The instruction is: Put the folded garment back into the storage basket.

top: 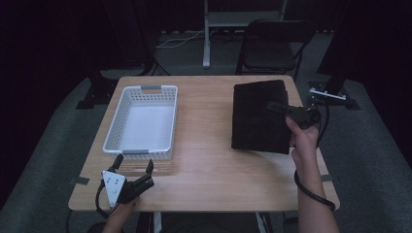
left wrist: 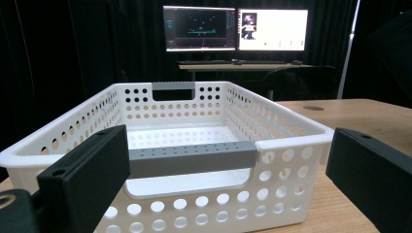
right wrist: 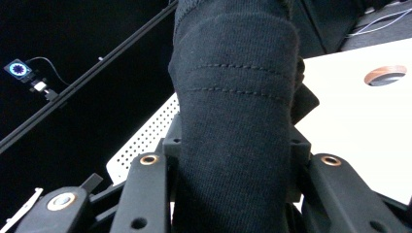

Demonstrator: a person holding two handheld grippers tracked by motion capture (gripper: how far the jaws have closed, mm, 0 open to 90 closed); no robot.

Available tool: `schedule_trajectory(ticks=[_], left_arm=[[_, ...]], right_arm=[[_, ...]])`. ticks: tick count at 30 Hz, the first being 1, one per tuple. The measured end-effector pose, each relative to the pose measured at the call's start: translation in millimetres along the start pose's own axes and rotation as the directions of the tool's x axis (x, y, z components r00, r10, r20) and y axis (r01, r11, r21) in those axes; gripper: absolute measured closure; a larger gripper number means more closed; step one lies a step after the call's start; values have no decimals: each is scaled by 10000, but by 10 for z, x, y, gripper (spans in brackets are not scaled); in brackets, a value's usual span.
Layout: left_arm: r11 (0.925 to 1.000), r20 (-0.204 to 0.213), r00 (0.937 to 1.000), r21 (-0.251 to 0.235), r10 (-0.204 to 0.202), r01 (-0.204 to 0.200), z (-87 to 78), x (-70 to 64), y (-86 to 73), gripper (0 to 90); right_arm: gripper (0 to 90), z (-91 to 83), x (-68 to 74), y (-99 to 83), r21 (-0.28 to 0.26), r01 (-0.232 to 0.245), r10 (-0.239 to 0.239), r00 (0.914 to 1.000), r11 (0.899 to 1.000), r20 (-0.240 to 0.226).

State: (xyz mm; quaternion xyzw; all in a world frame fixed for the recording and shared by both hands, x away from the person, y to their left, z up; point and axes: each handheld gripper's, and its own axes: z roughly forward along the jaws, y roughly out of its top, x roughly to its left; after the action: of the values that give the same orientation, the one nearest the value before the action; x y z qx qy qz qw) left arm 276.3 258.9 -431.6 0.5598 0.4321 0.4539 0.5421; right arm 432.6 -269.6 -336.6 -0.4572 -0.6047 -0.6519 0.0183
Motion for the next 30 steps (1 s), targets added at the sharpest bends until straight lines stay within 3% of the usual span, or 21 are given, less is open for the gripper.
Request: schedule_trajectory(ticks=[30], left_arm=[[10000, -15, 10000, -42, -34, 34, -2, 0, -1, 34]], right_arm=[[601, 547, 257, -88, 113, 18, -6, 9947, 9999, -1030]])
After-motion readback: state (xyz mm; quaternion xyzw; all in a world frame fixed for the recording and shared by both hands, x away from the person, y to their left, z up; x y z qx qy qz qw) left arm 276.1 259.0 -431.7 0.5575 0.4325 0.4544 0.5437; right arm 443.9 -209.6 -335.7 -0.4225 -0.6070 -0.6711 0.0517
